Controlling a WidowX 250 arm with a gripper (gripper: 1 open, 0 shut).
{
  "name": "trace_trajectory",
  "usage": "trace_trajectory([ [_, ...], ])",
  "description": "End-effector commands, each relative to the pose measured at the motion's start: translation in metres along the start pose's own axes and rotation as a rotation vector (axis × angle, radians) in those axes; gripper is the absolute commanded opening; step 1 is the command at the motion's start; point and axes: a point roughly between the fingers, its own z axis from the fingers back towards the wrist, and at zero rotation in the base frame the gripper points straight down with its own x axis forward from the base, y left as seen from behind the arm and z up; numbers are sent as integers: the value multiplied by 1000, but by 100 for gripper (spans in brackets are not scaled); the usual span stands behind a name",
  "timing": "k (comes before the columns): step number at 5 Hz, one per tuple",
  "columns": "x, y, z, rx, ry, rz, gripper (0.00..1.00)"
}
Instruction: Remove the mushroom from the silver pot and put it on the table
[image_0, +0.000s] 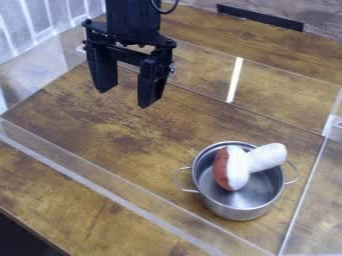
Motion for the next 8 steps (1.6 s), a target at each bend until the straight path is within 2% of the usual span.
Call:
trace_trajectory([
  [1,2,-5,-22,-5,32,-4,100],
  [2,7,-43,-38,-11,14,-99,100],
  [3,17,-91,-49,-3,-14,-204,100],
  [4,28,-120,-45,5,-62,-268,100],
  [5,40,-127,-42,26,-117,-270,100],
  [6,57,-112,-39,30,-132,-261,100],
  [8,71,-87,-38,9,-144,-241,100],
])
